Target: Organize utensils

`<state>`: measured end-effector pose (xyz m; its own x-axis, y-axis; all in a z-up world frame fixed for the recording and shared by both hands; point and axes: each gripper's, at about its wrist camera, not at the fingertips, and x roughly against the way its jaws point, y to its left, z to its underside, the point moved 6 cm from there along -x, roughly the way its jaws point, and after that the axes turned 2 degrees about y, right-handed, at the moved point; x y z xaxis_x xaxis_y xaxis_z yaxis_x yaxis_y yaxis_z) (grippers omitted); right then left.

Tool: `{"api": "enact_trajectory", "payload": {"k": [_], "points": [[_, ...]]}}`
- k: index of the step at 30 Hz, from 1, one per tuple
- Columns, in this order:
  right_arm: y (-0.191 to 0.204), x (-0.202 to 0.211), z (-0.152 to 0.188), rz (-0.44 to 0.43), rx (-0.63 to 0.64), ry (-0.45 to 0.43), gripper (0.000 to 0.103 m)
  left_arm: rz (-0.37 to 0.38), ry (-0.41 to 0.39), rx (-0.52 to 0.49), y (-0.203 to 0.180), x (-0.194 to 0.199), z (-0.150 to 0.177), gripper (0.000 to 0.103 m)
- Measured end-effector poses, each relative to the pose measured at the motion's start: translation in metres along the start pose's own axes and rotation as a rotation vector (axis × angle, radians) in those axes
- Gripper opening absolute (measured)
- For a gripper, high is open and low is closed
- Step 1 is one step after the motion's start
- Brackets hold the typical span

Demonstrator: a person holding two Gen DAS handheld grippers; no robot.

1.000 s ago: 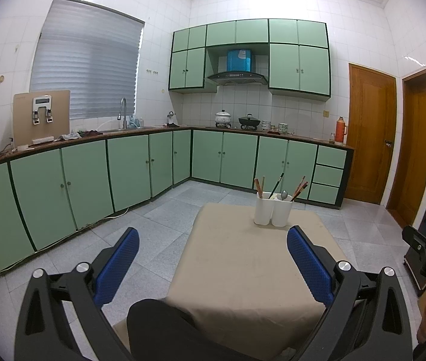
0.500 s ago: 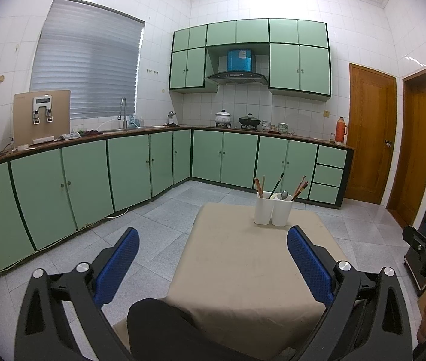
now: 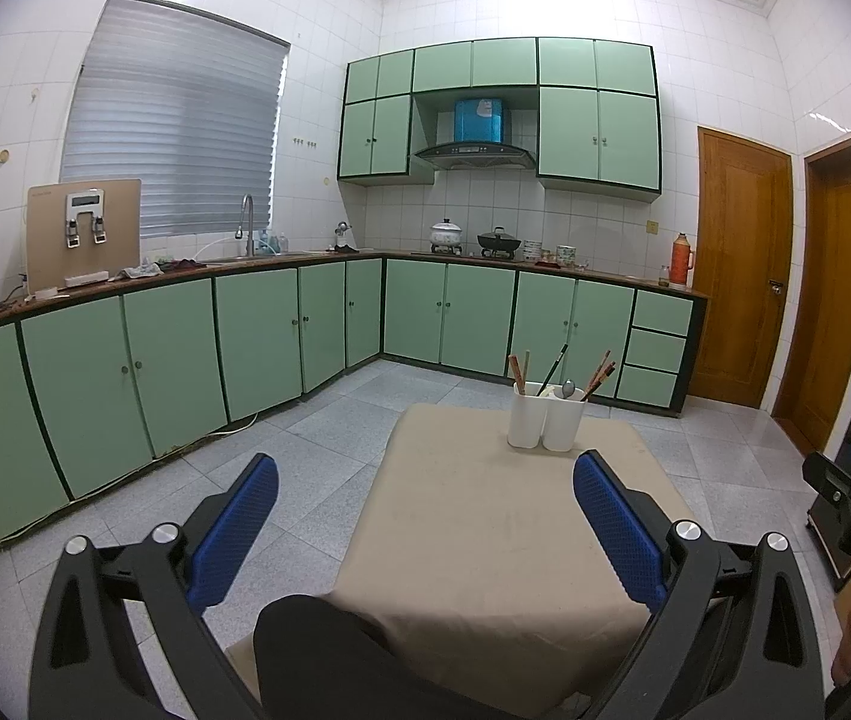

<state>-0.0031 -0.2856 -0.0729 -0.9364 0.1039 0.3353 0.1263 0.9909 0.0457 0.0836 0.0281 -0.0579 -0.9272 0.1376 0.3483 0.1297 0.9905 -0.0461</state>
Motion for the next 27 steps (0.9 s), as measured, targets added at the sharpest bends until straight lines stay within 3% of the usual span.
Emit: {"api": "enact_trajectory", "payload": {"k": [27], "points": [[0.0028,-0.0016,0.0047,0.002,0.0,0.007,0.097,-0.005,0.0,0.0,-0.0041,0.0016,0.0007,0.097]]}}
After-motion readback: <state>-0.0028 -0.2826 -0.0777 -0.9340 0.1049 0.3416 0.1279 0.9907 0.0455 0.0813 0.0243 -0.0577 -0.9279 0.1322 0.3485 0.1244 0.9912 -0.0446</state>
